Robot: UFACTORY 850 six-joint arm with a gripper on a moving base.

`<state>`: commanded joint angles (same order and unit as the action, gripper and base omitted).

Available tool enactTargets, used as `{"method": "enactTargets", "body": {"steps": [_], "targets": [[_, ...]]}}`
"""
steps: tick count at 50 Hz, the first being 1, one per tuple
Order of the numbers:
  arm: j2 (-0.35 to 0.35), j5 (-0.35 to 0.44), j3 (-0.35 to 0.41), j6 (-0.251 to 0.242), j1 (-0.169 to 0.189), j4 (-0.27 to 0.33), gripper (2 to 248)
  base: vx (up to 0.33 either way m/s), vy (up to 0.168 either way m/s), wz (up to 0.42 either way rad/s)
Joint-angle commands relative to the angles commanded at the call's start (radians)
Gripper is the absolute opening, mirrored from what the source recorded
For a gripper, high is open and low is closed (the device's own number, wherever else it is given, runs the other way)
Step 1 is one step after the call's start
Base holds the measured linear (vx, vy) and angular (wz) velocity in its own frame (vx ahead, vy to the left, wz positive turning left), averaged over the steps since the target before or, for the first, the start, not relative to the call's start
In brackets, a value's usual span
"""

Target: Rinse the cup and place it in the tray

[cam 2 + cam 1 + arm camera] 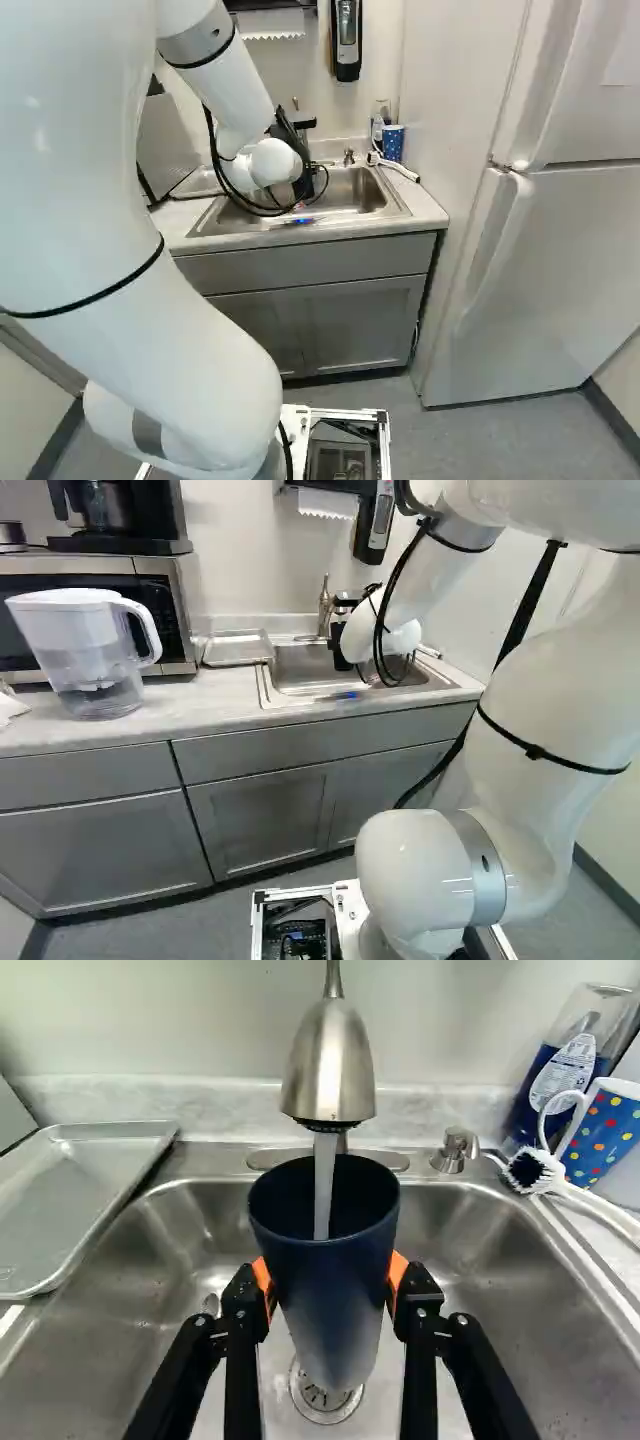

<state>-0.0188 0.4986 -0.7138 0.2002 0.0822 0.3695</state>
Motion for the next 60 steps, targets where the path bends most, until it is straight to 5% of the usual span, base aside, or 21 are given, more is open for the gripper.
{"method": "enactTargets", "body": {"steps": [60], "targets": [[0.000,0.000,0.000,0.000,-0.014,-0.024,125,0.000,0.000,0.000]]}}
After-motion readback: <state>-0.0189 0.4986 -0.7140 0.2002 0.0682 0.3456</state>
